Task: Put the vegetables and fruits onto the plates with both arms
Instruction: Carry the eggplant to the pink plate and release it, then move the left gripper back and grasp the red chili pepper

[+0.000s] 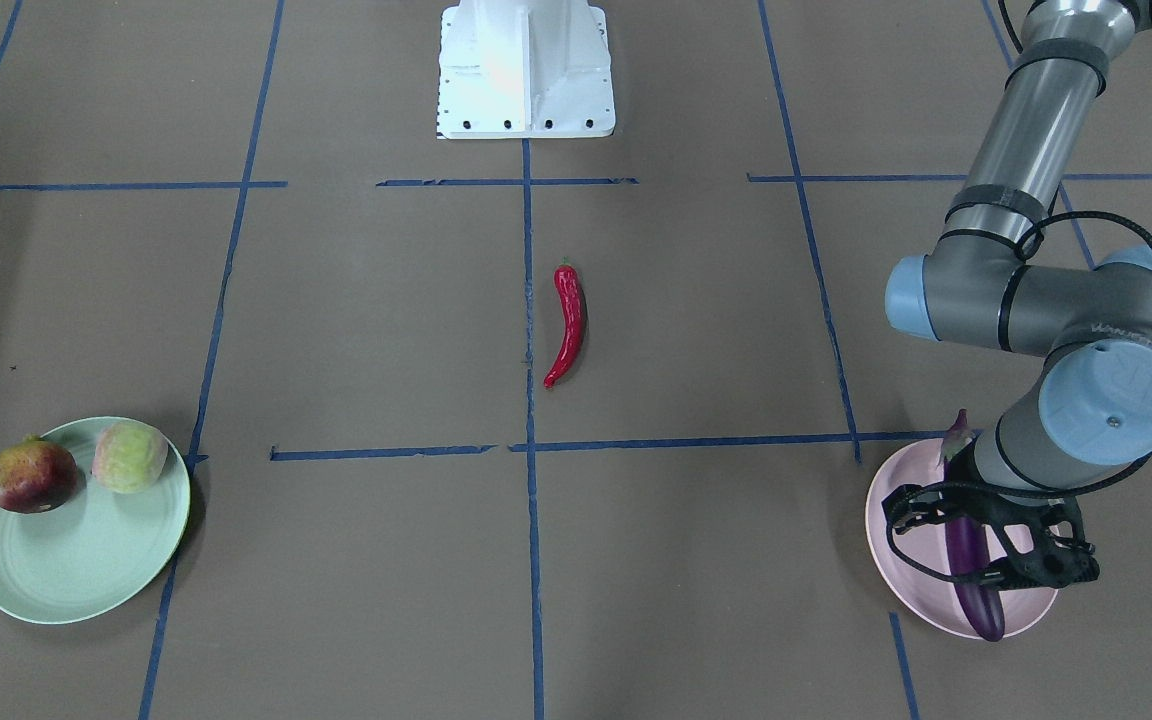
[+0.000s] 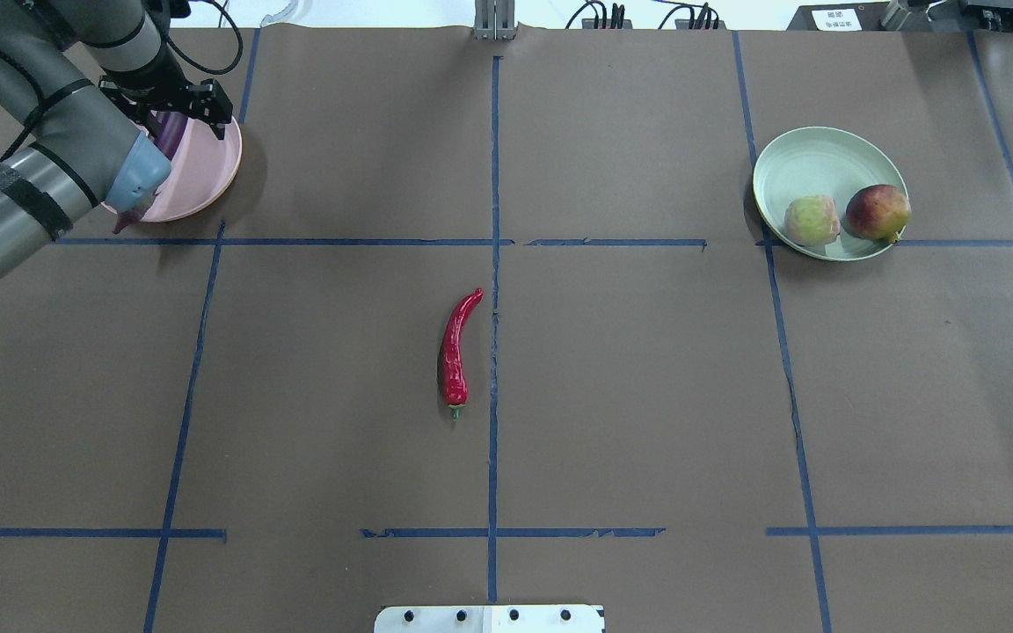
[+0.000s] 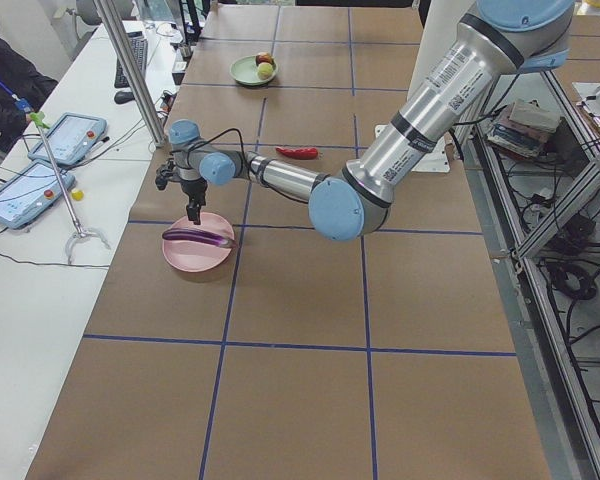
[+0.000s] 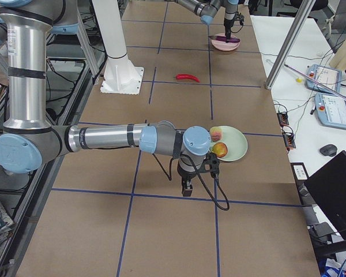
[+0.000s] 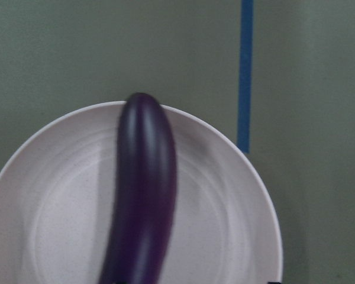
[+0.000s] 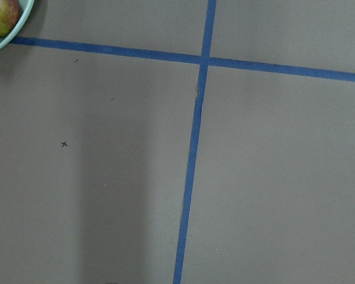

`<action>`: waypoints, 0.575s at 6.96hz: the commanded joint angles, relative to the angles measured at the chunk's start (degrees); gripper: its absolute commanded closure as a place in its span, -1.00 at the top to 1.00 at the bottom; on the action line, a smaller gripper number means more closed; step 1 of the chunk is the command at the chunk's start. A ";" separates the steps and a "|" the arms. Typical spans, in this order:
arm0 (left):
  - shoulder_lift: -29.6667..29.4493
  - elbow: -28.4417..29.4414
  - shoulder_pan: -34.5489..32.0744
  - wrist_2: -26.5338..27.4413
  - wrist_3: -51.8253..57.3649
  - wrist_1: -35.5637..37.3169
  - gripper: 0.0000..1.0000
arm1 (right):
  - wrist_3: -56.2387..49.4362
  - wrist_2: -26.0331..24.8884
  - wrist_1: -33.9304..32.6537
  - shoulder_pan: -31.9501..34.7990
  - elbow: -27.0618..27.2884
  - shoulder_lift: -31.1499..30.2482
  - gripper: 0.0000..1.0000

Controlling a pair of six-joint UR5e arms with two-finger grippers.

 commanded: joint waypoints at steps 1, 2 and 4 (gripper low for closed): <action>-0.11 -8.49 1.74 -3.25 -10.98 2.18 1.00 | 0.00 0.00 0.02 0.00 0.00 0.00 1.00; -0.12 -12.46 6.81 -2.99 -16.99 2.19 1.00 | 0.00 0.00 0.02 0.00 -0.09 0.00 1.00; -0.12 -18.10 19.09 6.44 -25.28 2.27 1.00 | -0.09 -0.09 0.02 0.00 -0.09 0.00 1.00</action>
